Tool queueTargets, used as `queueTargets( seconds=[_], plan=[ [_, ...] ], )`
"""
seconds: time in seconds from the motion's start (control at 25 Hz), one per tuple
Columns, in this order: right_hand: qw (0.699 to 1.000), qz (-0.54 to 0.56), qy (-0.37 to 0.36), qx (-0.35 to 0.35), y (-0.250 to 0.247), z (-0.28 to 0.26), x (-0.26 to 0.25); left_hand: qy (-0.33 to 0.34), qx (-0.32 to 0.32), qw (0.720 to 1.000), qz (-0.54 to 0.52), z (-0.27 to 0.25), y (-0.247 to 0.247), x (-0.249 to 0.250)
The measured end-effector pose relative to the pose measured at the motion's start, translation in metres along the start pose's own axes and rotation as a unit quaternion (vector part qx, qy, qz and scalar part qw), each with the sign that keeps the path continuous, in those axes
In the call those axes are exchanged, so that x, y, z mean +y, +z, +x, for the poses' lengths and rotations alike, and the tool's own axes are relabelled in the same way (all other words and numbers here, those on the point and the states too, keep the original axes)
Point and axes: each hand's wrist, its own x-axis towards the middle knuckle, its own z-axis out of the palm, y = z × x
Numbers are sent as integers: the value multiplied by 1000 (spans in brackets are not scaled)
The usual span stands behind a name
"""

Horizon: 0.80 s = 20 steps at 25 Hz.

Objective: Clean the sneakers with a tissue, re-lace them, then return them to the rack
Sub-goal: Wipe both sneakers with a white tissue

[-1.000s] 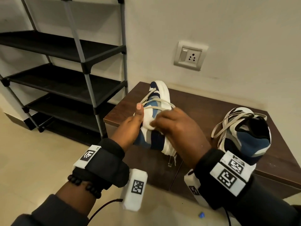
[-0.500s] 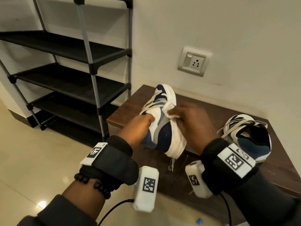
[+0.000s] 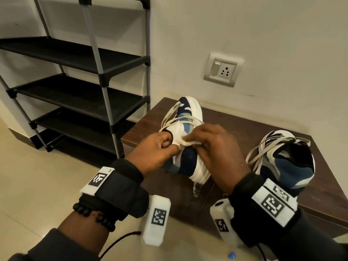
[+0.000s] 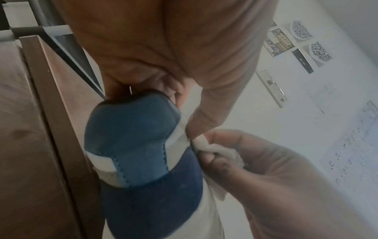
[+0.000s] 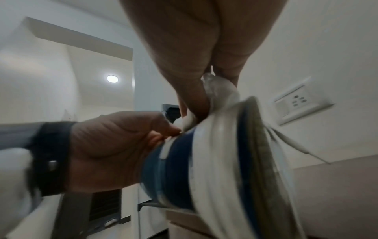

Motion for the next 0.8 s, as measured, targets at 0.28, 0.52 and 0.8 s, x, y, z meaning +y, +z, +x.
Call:
queueTargets(
  seconds=[0.28, 0.52, 0.8],
  plan=[
    [999, 8, -21, 39, 4, -11, -1, 7, -30, 999, -25, -2, 3, -2],
    [997, -22, -67, 7, 12, -21, -18, 22, -35, 998, -42, 2, 4, -5],
    [999, -17, -40, 3, 0, -20, 7, 17, -32, 998, -41, -1, 5, -4]
  ],
)
